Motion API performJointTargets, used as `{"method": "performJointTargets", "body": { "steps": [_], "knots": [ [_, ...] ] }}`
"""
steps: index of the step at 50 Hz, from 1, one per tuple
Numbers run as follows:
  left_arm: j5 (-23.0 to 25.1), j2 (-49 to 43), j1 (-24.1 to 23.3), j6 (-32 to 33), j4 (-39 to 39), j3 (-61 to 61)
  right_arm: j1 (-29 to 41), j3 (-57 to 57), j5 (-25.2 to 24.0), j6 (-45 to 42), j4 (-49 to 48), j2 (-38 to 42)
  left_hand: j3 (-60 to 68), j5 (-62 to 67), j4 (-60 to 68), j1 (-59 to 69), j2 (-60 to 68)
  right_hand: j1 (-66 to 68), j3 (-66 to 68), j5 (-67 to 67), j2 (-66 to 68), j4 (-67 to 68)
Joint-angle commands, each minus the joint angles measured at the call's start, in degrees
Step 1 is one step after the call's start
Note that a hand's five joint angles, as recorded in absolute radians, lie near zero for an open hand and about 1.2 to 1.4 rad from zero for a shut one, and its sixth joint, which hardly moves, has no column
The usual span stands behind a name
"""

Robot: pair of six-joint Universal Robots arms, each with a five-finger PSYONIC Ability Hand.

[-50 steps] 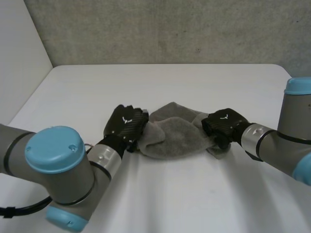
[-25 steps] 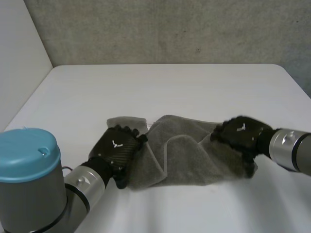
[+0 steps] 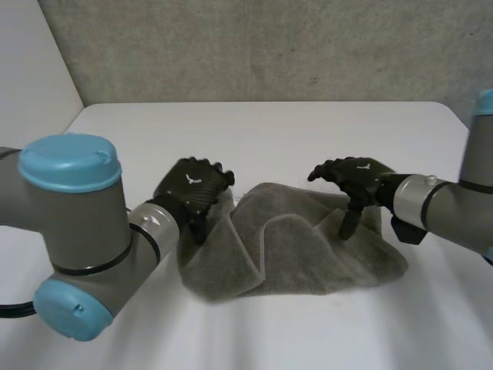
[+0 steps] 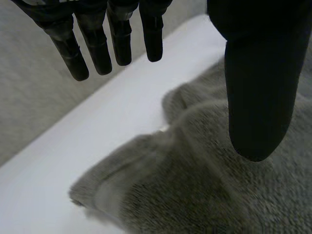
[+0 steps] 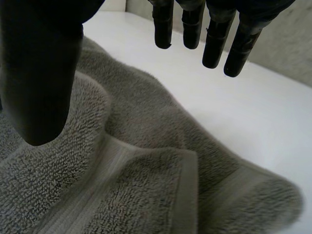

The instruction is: Fold the towel.

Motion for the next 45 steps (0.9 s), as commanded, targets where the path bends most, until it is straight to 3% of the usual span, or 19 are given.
{"method": "performJointTargets", "body": {
  "steps": [1,10,17,19,20,22,23,24,28,33,35,36,37,38,39,40,41,42,45],
  "knots": [
    [7.7,-3.8,0.9,6.2,-3.5,1.5,1.3,-5.2,-0.2,-0.2,3.8,6.1,3.0,2.9,3.1,3.1,3.0,-3.0,-3.8,-3.3,-3.9,-4.6],
    [8.2,-6.2,2.0,9.3,-7.2,2.7,4.5,-9.1,-0.6,-0.2,8.4,12.3,9.3,9.2,9.3,9.3,9.3,-3.0,-3.8,-3.3,-3.9,-4.6],
    [7.7,-8.1,2.3,9.4,-7.2,3.8,6.0,-11.8,-1.3,0.0,10.1,15.3,31.8,31.7,31.8,31.8,31.8,2.1,1.3,1.8,1.2,0.5],
    [7.7,-8.4,2.4,9.6,-7.2,4.3,6.6,-13.2,-1.9,0.1,10.9,15.8,37.8,37.7,37.9,37.8,37.8,28.7,27.9,28.4,27.8,27.1],
    [7.7,-8.6,2.5,9.9,-7.0,4.7,6.6,-13.2,-1.9,0.1,10.9,15.8,43.5,43.4,43.6,43.6,43.5,28.8,28.1,28.5,27.9,27.2],
    [7.7,-8.7,2.5,10.2,-6.9,5.2,6.5,-14.6,-2.0,0.2,10.9,15.5,50.4,50.3,50.5,50.4,50.4,51.8,51.0,51.5,50.9,50.2],
    [7.9,-8.8,2.5,10.6,-6.8,6.0,6.5,-14.7,-2.0,0.2,10.9,15.5,58.1,58.0,58.2,58.2,58.1,51.9,51.1,51.6,51.0,50.3],
    [7.9,-8.8,2.5,10.6,-6.8,6.0,6.6,-15.6,-2.0,0.3,10.9,15.3,58.2,58.1,58.3,58.3,58.2,64.7,63.9,64.4,63.8,63.1],
    [7.9,-9.4,2.6,12.2,-3.8,11.3,6.7,-18.8,-1.3,0.5,9.9,14.1,61.1,61.0,61.1,61.1,61.0,67.0,66.2,66.7,66.1,65.4],
    [4.2,-9.1,3.1,12.2,6.1,20.1,6.7,-23.4,0.6,0.6,-0.1,8.5,61.1,61.0,61.1,61.1,61.0,67.0,66.2,66.7,66.1,65.4],
    [2.2,-8.9,3.3,11.9,11.3,22.7,6.7,-22.0,3.6,0.4,-16.2,1.7,61.1,61.0,61.1,61.1,61.0,67.0,66.2,66.7,66.1,65.4],
    [-0.1,-8.6,3.3,11.8,17.7,24.8,6.7,-22.0,3.6,0.4,-16.3,1.7,61.1,61.0,61.1,61.1,61.0,67.0,66.2,66.7,66.1,65.4],
    [-0.1,-8.6,3.3,11.8,17.8,24.8,6.7,-19.1,5.4,0.6,-25.8,-2.3,61.1,61.0,61.1,61.1,61.0,67.0,66.2,66.7,66.1,65.4],
    [-2.3,-7.8,3.1,11.6,24.6,25.7,5.8,-15.0,7.1,0.5,-35.3,-6.0,61.1,61.0,61.1,61.1,61.0,67.0,66.2,66.7,66.1,65.4],
    [-4.7,-6.1,3.1,11.0,31.7,25.7,5.8,-15.0,7.1,0.5,-35.4,-6.1,61.1,61.0,61.1,61.1,61.0,67.0,66.2,66.7,66.1,65.4],
    [-4.8,-6.1,3.1,11.0,31.7,25.7,5.5,-12.0,8.5,0.5,-43.2,-9.4,61.1,61.0,61.1,61.1,61.0,67.0,66.2,66.7,66.1,65.4],
    [-6.5,-4.0,3.2,10.2,37.2,25.3,5.5,-12.0,8.5,0.5,-43.3,-9.4,61.1,61.0,61.1,61.1,61.0,67.0,66.2,66.7,66.1,65.4],
    [-6.5,-4.0,3.2,10.2,37.3,25.3,5.3,-9.6,8.8,0.5,-47.9,-11.7,61.1,61.0,61.1,61.1,61.0,67.0,66.2,66.7,66.1,65.4],
    [-8.2,-2.0,3.3,9.3,41.4,23.1,5.3,-8.9,8.7,0.4,-45.8,-11.6,61.1,61.0,61.1,61.1,61.0,67.0,66.2,66.7,66.1,65.4]
  ]
}}
